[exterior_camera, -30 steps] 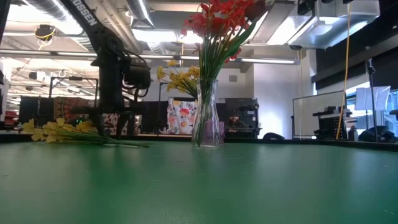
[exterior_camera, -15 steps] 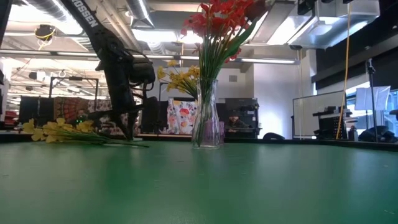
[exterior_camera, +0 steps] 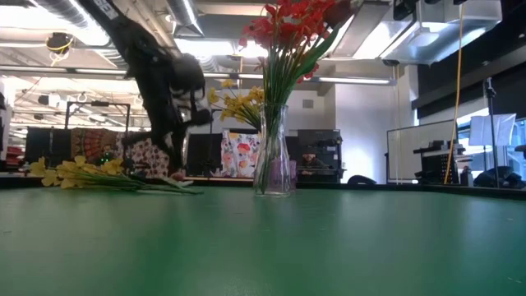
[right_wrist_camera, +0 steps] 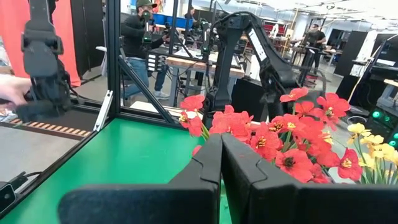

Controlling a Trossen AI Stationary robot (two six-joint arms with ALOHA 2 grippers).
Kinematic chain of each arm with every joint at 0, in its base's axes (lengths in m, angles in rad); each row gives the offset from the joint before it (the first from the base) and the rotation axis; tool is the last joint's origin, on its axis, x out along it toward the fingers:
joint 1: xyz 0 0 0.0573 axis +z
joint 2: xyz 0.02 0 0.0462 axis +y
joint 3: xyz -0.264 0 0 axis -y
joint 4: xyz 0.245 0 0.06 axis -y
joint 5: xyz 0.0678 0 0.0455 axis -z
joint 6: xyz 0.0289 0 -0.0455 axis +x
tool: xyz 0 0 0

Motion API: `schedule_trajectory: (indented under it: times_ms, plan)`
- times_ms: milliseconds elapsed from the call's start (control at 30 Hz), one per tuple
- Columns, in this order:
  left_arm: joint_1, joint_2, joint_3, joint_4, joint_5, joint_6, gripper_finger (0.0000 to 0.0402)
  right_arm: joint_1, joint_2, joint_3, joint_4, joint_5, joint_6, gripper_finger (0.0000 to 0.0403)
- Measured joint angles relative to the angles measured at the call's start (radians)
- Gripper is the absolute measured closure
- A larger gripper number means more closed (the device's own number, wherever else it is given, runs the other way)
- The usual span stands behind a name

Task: Sort flowers into vase by color
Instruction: Put the red tulip into the transparent vase

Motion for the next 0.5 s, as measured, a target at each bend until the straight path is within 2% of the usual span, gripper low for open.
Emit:
schedule_trajectory:
  times_ms: [100,233,433,500]
  plan:
    - [-0.006,-0.068,0.000,0.001,-0.002,0.000,0.0401,0.000,0.000,0.000,0.000,0.001,0.000,0.0393]
    - [-0.008,-0.126,0.000,-0.004,0.045,-0.002,0.0401,0.000,0.000,0.000,0.003,0.001,0.000,0.0393]
    - [-0.017,-0.120,0.000,0.002,0.031,0.008,0.0397,0.000,0.000,0.000,0.005,0.002,0.000,0.0393]
    - [-0.017,-0.105,0.000,0.001,0.011,0.054,0.0390,0.000,0.000,0.000,0.005,0.002,0.000,0.0393]
